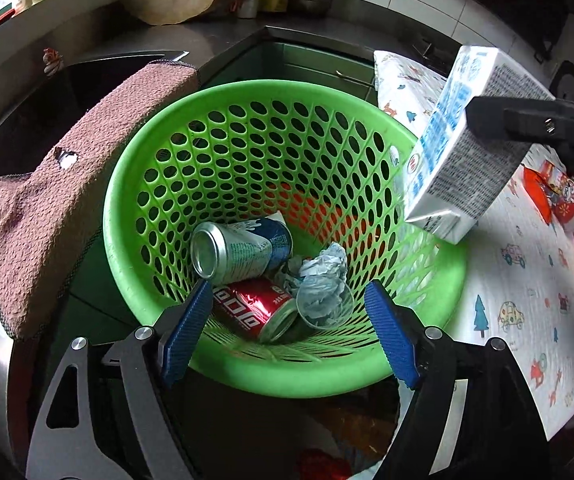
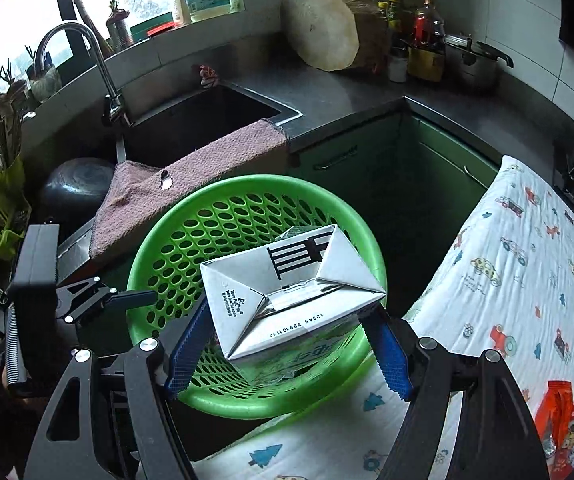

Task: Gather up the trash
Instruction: 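Drop the plastic cup into the green basket with the left tool while the right tool drops the carton in, then move both tools back to the orange snack bag and red snack cup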

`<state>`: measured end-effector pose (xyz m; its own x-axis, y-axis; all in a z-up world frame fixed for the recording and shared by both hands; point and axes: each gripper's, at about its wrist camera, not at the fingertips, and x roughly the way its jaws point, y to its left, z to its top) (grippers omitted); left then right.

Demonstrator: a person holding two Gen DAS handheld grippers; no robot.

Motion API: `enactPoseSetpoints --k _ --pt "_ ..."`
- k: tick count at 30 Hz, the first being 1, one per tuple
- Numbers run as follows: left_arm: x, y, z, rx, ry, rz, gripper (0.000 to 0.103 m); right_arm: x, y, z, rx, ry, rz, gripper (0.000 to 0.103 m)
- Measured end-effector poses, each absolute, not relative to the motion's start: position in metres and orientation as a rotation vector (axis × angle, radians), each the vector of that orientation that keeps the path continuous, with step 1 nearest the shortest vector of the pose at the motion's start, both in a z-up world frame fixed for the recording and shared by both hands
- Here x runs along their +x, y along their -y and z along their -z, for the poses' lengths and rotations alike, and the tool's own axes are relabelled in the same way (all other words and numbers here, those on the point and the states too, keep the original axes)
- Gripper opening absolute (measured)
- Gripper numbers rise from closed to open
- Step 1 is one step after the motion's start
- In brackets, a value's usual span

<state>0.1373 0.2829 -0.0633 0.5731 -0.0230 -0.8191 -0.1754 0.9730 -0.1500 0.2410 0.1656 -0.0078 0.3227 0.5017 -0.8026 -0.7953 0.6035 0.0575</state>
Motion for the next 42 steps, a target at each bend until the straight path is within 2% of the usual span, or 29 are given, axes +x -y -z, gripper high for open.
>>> enactPoseSetpoints --k 4,6,19,28,42 --pt "0.131 -0.283 0.059 -0.217 -0.943 -0.088 0.078 0.233 -0.182 0.023 -0.474 -0.888 -0.856 0.072" --pt "0.13 -0.282 0.058 -0.214 -0.942 -0.09 0.078 0.23 -0.184 0.024 -0.489 -0.868 -0.85 0.082" --pt "0.131 -0.275 0.052 -0.211 -0.933 -0.086 0.08 0.232 -0.129 0.003 -0.406 -0.827 -0.798 0.086" --pt "0.14 -0.25 0.049 -0.197 -0.931 -0.043 0.08 0.235 -0.041 0.003 -0.367 -0.839 -0.67 0.089" --pt "0.171 -0.19 0.032 -0.142 -0.929 0.028 0.083 0.302 0.126 0.0 -0.272 -0.968 -0.401 0.089"
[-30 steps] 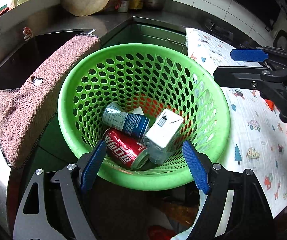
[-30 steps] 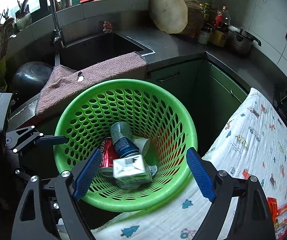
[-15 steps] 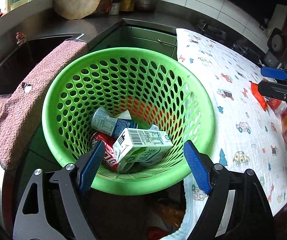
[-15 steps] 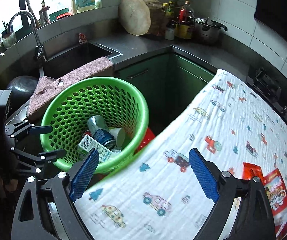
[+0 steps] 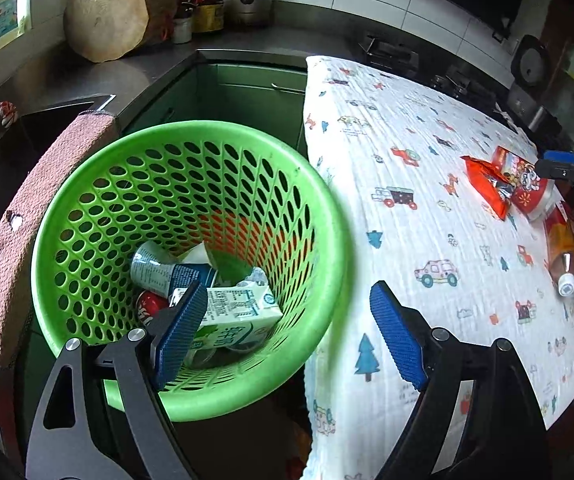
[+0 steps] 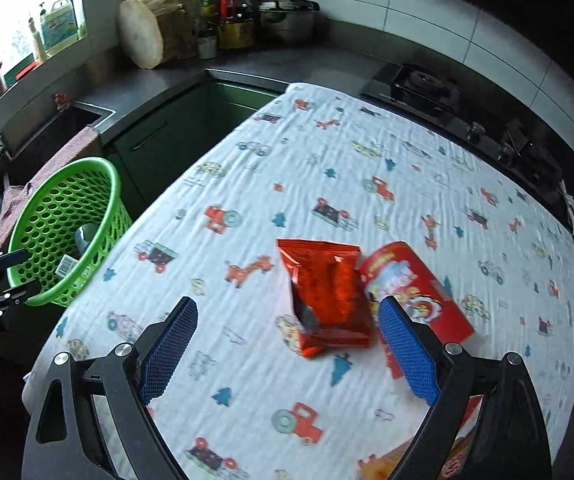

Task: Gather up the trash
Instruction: 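Move both tools back to the orange snack bag and red snack cup, then grasp the orange snack bag with the left tool while the right tool grasps the red snack cup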

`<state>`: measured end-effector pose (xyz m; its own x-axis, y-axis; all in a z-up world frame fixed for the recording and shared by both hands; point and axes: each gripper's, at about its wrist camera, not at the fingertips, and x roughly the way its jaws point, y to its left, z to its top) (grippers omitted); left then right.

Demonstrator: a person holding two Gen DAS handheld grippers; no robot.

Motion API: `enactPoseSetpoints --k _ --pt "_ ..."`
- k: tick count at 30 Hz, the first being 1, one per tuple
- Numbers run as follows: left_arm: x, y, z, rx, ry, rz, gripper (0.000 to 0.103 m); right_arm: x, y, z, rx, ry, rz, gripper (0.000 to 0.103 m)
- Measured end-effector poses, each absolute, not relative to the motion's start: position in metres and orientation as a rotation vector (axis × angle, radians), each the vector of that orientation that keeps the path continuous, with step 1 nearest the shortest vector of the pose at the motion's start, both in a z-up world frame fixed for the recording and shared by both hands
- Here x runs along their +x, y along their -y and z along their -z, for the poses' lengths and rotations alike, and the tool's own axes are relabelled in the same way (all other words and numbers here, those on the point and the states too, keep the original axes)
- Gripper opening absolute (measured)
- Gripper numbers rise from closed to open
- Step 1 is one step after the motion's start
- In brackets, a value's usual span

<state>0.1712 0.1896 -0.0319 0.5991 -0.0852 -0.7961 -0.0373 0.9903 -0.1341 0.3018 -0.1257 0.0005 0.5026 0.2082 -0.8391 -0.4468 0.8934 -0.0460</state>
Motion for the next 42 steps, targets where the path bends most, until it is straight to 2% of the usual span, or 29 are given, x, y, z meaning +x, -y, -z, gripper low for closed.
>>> enactPoseSetpoints --k 14,16,20,34,42 --pt "0.23 -0.101 0.017 -0.104 -0.957 0.127 0.083 0.367 0.175 0.044 -0.374 -1.137 -0.374 0.088" --pt "0.24 -0.089 0.015 -0.106 -0.966 0.139 0.083 0.373 0.175 0.052 -0.401 -1.152 -0.375 0.087" --pt "0.259 -0.064 0.012 -0.099 -0.982 0.163 0.083 0.383 0.181 0.065 -0.414 -1.192 -0.386 0.074" --pt "0.326 0.023 0.029 -0.225 -1.099 0.26 0.086 0.382 0.217 0.061 -0.294 -1.191 -0.405 0.072" --pt "0.355 0.041 0.052 -0.365 -1.17 0.237 0.085 0.381 0.239 0.06 -0.257 -1.189 -0.389 0.071"
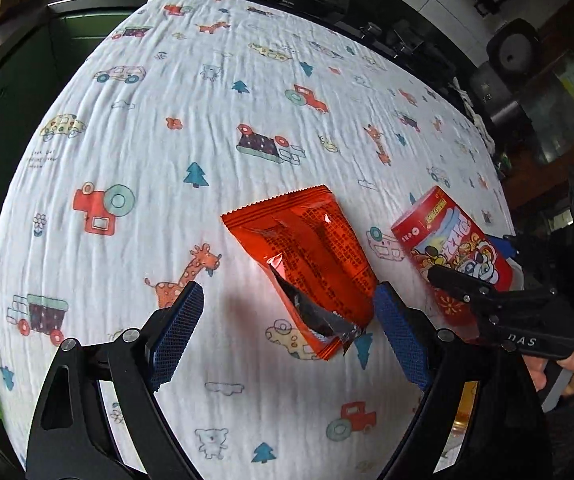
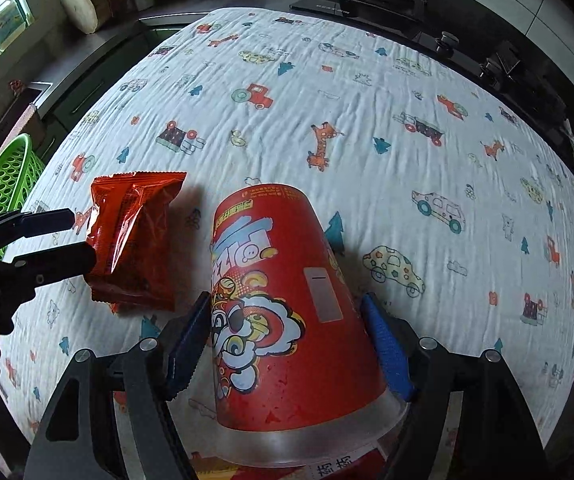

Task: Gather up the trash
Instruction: 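Grasp the orange snack bag with the left tool while the right tool grasps the red snack cup, then drop the snack bag into the basket with the left tool while the right tool drops the red cup in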

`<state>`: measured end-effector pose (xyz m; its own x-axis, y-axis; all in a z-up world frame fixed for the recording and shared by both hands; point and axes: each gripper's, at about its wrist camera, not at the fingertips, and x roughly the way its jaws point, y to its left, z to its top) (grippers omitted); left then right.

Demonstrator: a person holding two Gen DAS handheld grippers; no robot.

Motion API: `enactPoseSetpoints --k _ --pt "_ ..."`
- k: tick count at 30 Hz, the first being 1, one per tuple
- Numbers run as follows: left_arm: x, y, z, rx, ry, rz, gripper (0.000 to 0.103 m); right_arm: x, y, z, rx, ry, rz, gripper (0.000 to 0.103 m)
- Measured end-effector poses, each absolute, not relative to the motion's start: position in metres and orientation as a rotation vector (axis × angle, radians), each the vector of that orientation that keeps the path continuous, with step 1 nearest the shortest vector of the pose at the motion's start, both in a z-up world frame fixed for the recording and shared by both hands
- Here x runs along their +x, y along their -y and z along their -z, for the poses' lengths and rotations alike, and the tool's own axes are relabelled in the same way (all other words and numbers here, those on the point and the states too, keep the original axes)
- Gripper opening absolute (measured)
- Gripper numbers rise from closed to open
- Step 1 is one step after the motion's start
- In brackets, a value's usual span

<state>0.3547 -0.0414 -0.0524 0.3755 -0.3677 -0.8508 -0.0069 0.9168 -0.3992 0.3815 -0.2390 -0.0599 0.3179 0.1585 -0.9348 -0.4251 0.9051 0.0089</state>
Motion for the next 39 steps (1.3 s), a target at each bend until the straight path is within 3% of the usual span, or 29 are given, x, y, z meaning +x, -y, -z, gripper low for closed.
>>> enactPoseSetpoints --k 4,9,14,20,29,39 --pt "0.366 0.054 0.057 -0.386 -1.192 0.227 0.084 0.382 0.245 0.06 -0.241 -1.187 -0.387 0.071" --pt "0.379 0.069 0.062 -0.37 -1.227 0.21 0.075 0.381 0.247 0.061 -0.23 -1.185 -0.392 0.071" --pt "0.381 0.069 0.065 -0.372 -1.228 0.213 0.052 0.376 0.246 0.061 -0.227 -1.185 -0.396 0.071" --pt "0.367 0.049 0.06 -0.368 -1.205 0.228 0.035 0.366 0.235 0.053 -0.214 -1.167 -0.417 0.071" --pt "0.317 -0.025 0.029 -0.379 -1.109 0.197 0.033 0.337 0.177 0.026 -0.241 -1.11 -0.513 0.071" --pt "0.251 -0.182 0.003 -0.402 -1.002 -0.049 0.033 0.312 0.063 0.004 -0.304 -1.061 -0.671 0.07"
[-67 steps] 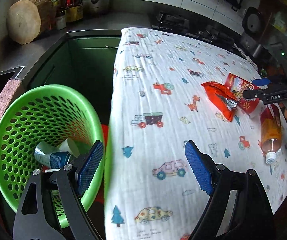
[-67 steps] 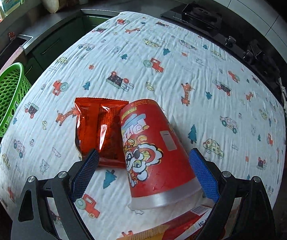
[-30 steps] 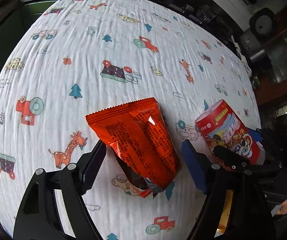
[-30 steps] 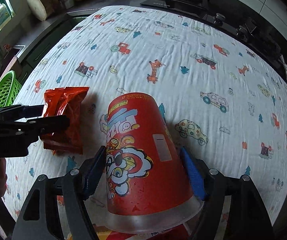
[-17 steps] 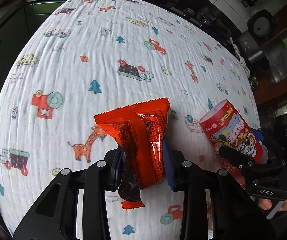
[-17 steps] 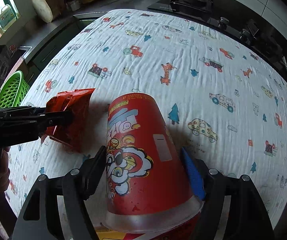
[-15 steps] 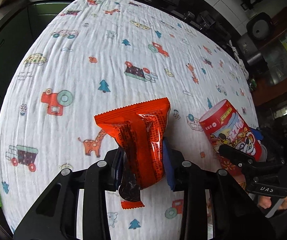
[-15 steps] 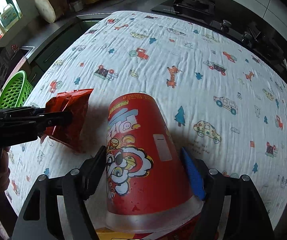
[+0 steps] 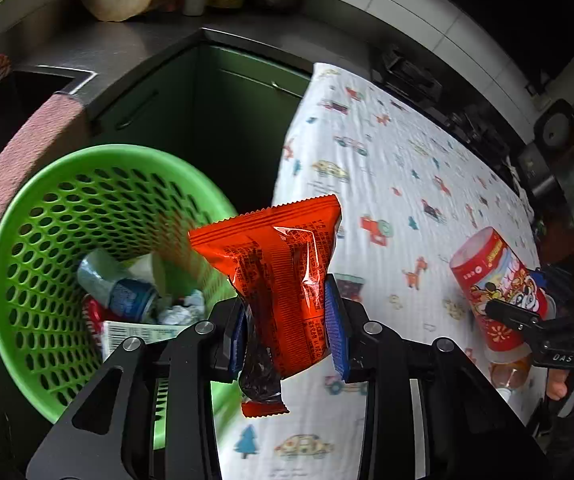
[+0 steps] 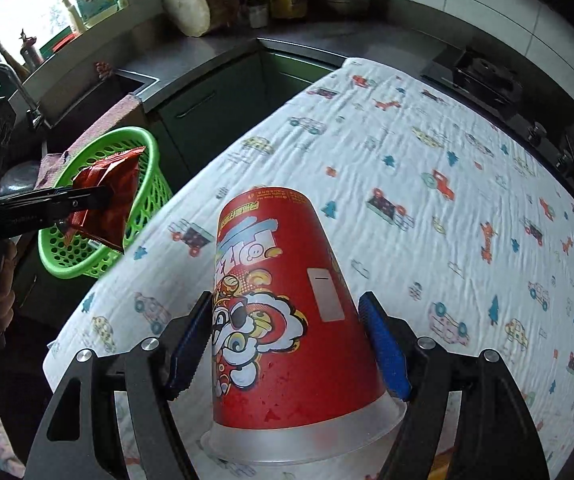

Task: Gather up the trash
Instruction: 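Drop the snack bag into the basket with the left tool while the right tool drops the red cup in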

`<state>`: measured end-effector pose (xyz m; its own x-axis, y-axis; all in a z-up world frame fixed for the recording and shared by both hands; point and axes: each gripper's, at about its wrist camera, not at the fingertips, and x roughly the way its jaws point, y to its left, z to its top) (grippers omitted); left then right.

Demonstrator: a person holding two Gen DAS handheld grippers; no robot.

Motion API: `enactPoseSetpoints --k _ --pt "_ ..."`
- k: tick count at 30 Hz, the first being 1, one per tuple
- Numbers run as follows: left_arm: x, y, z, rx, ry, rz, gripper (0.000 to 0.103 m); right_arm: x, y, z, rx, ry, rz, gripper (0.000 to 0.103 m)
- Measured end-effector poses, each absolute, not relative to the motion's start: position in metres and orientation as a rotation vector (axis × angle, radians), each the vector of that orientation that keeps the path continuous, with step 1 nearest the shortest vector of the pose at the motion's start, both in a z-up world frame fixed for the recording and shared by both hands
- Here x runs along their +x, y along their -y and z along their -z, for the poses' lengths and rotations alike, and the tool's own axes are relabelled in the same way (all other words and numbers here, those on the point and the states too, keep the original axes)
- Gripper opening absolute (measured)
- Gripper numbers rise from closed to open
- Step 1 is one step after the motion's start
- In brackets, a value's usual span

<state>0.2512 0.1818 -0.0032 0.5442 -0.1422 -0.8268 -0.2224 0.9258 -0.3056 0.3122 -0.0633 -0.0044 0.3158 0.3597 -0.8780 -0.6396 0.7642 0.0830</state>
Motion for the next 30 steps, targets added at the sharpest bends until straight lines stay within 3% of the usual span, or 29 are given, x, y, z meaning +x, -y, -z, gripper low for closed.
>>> enactPoseSetpoints --k 10,15,17,30 --pt "0.213 -0.297 0.047 -0.458 -1.056 -0.24 0.038 0.294 -0.054 -0.002 -0.316 -1.044 -0.812 0.07" --pt "0.199 -0.315 0.066 -0.508 -1.071 -0.247 0.046 0.287 -0.103 0.003 -0.331 -1.043 -0.857 0.07" --pt "0.195 -0.322 0.072 -0.524 -1.073 -0.254 0.057 0.286 -0.12 0.005 -0.327 -1.047 -0.873 0.07" --pt "0.17 -0.334 0.07 -0.545 -1.042 -0.233 0.062 0.278 -0.18 0.012 -0.3 -1.018 -0.916 0.071"
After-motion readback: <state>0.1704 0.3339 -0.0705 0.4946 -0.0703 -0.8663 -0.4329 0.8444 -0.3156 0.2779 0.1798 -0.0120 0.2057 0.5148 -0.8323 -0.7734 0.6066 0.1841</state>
